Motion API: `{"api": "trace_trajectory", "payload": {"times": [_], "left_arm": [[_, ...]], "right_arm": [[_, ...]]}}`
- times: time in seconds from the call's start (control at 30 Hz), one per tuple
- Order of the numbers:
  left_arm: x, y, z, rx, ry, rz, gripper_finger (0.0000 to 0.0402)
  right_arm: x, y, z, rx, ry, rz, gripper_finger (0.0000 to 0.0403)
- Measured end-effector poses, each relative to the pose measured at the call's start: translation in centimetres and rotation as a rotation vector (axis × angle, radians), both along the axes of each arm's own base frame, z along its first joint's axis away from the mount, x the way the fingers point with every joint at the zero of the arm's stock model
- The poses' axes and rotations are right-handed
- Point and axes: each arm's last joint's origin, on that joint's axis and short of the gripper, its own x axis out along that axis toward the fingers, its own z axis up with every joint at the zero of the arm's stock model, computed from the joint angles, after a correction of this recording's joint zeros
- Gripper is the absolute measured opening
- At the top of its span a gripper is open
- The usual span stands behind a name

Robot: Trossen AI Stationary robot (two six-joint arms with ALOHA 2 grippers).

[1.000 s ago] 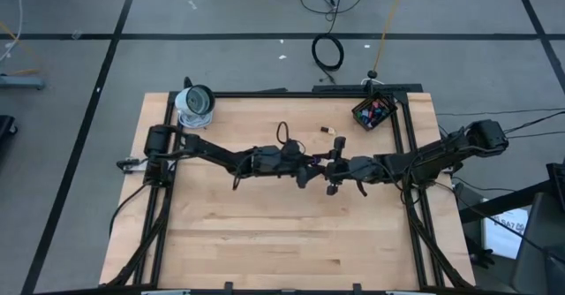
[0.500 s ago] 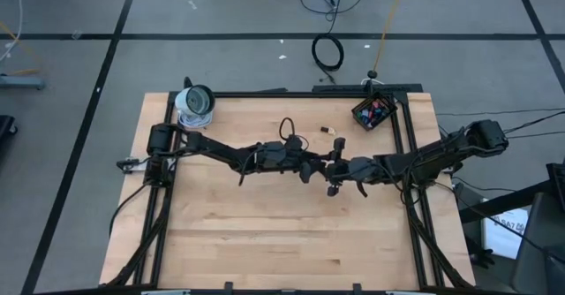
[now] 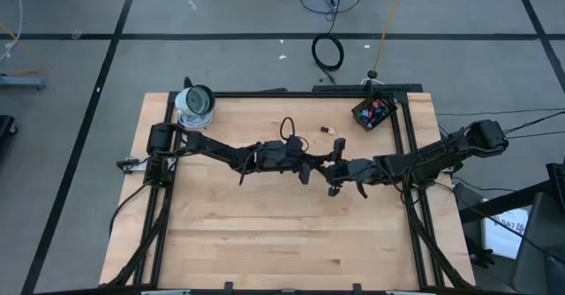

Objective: Pick & Place Nail Polish
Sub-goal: Put the purple nail polish into the black bin

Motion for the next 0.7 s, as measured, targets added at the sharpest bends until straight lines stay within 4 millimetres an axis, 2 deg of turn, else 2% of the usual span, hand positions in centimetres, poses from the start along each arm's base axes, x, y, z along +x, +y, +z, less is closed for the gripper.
{"api": "trace_trajectory", "payload": {"times": [0.07,0.2,0.33,0.43,0.57,0.7], "left_arm": [[0.0,0.0,0.1,0.028,0.001,-0.007,0.0052],[-0.4,0.0,0.8,0.158,0.033,-0.05,0.0052],[-1.6,0.2,2.9,0.301,0.121,-0.057,0.0052],[-2.8,-0.3,4.4,0.491,0.217,-0.029,0.0052],[-4.1,-2.6,5.6,0.807,0.342,-0.057,0.0052],[-4.7,-5.5,5.8,0.975,0.396,-0.036,0.0052]], "right_arm": [[0.0,0.0,0.0,0.002,0.0,-0.001,0.0115],[0.0,0.1,0.2,0.083,-0.039,-0.011,0.0167],[-0.2,-0.1,0.6,0.164,-0.078,-0.051,0.0208],[-0.6,-0.1,0.7,0.205,-0.072,-0.071,0.0222],[-1.2,-0.2,1.2,0.24,-0.078,-0.087,0.0224],[-1.7,-0.4,1.5,0.251,-0.078,-0.096,0.0214]]}}
